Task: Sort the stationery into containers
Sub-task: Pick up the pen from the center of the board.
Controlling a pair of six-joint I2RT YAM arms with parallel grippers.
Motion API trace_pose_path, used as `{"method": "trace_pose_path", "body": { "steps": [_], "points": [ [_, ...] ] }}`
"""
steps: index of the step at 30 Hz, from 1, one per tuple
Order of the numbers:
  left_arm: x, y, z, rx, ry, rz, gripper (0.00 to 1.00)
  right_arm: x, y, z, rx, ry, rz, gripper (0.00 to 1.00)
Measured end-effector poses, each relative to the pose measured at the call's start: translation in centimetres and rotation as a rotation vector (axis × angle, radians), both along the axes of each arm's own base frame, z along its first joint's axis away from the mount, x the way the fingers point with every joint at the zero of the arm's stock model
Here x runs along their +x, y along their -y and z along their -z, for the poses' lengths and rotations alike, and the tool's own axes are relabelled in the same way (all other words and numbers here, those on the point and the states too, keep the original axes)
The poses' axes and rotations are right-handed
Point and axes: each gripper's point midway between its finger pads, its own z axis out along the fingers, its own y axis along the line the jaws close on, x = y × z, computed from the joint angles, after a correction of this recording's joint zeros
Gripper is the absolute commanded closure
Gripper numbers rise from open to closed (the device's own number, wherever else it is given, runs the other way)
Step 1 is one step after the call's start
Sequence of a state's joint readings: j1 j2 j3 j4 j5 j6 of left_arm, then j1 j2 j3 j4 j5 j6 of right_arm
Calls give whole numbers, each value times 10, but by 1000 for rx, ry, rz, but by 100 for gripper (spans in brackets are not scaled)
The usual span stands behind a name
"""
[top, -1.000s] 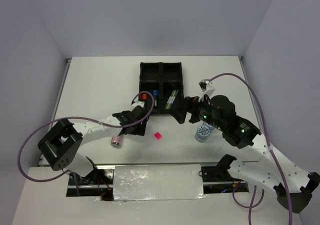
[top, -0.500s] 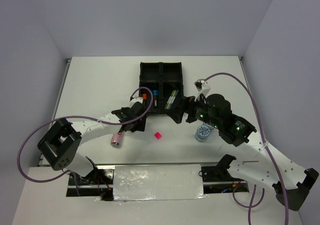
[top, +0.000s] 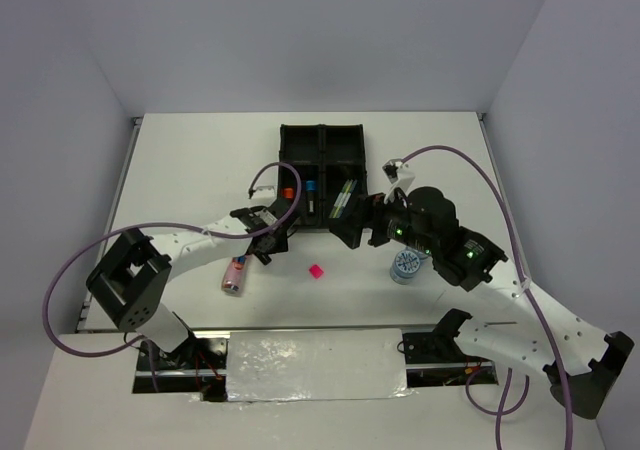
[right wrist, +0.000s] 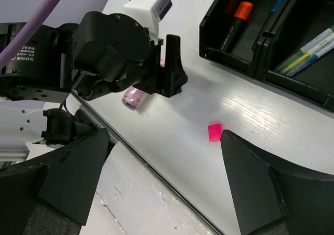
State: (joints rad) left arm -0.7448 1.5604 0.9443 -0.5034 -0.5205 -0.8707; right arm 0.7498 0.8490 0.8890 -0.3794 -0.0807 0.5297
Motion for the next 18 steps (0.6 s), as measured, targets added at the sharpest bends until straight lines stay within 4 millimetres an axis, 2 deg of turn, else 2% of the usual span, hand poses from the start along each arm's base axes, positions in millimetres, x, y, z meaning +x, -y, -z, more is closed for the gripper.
{"method": "trace_pose_path", "body": {
  "steps": [8,12,18],
  "points": [
    [-8,-10,2,-42,6,-210,28,-1,-3,-1,-1,13,-26,5],
    [-7,-11,4,-54,12,-258,28,-2,-4,-1,-5,19,-39,5],
    [-6,-9,18,-44,-6,-305,29,-3,-4,-2,-7,30,-49,5]
  ]
}}
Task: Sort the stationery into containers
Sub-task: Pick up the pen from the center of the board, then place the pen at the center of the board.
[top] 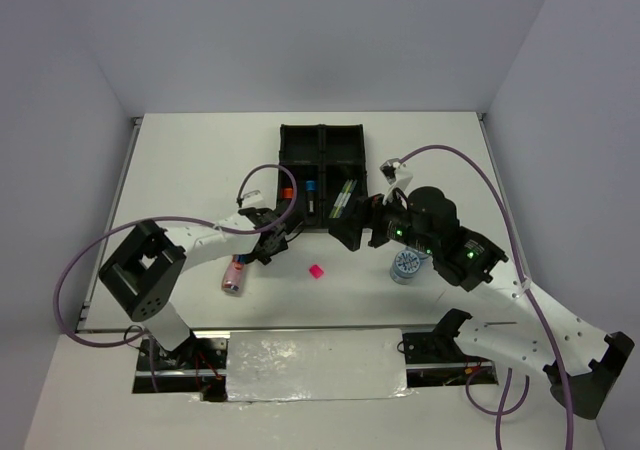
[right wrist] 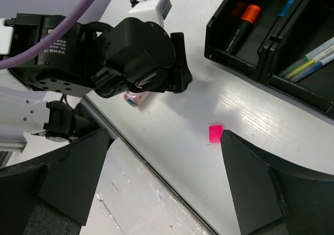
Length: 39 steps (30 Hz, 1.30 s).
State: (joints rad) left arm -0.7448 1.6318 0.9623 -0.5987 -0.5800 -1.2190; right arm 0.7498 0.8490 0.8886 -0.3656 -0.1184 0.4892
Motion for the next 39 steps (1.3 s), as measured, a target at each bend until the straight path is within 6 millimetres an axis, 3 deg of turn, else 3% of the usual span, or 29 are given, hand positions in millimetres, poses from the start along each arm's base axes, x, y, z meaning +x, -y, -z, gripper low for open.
{"method": "trace_pose_path", "body": {
  "steps": [4,8,15,18,20,22,24,28,32,39],
  "points": [
    [1,0,2,-4,6,-20,31,0,0,0,-3,7,-6,5],
    [5,2,3,-21,29,-29,42,-1,-1,-2,-1,12,-10,5],
    [8,7,11,-45,34,-35,42,-1,-2,0,-2,8,-22,5],
    [9,8,14,-44,33,-32,58,-1,-3,1,-6,6,-23,5],
    [10,8,14,-45,36,-25,58,-1,-3,1,-6,5,-25,5],
    [11,10,14,-48,38,-16,66,-1,-3,2,-8,4,-25,5],
    [12,11,15,-55,43,-12,80,0,-4,3,-11,2,-26,5],
    [12,15,15,-75,67,-4,86,0,-4,4,-16,4,-28,5],
    [-4,24,14,-111,88,35,87,0,-3,4,-20,10,-29,5],
    [-74,52,13,-187,47,210,78,0,-3,4,-21,13,-31,4]
  ]
}}
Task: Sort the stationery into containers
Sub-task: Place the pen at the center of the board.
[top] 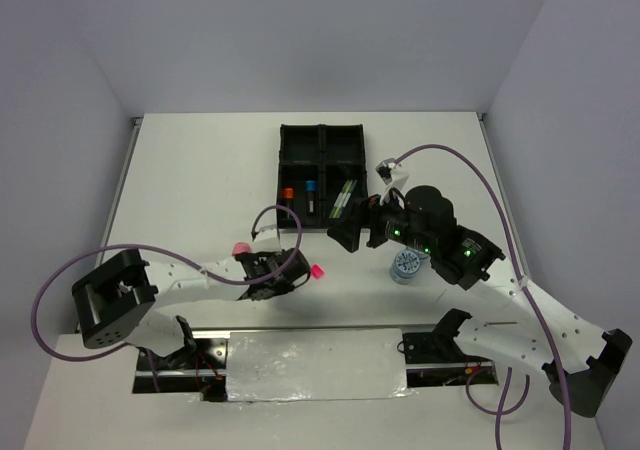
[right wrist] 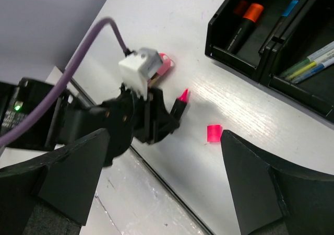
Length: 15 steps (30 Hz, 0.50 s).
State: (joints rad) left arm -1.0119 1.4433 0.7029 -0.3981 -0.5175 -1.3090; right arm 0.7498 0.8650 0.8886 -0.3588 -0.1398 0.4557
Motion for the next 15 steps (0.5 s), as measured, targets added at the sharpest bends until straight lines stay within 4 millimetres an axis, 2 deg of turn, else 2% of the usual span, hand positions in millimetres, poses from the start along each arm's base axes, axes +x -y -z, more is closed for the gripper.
{"method": "trace_pose_path", "body": {
  "steps": [2,3,4,5,8,12,15],
  "points": [
    [-16,5,0,4,-21,49,67,0,0,0,-1,-1,0,4],
    [-23,6,0,9,-32,72,55,0,0,1,-2,-2,1,4],
    [-27,6,0,14,-39,88,48,1,-1,2,-7,-6,1,4],
    [-30,5,1,21,-48,100,33,2,-1,4,-11,-11,3,4],
    [-35,3,0,33,-64,131,19,5,-4,12,-29,-30,3,4],
    [-37,-2,1,74,-74,170,17,6,-5,15,-33,-41,4,4],
    [-38,-5,3,117,-93,181,23,5,-5,14,-29,-40,4,4]
  ]
}}
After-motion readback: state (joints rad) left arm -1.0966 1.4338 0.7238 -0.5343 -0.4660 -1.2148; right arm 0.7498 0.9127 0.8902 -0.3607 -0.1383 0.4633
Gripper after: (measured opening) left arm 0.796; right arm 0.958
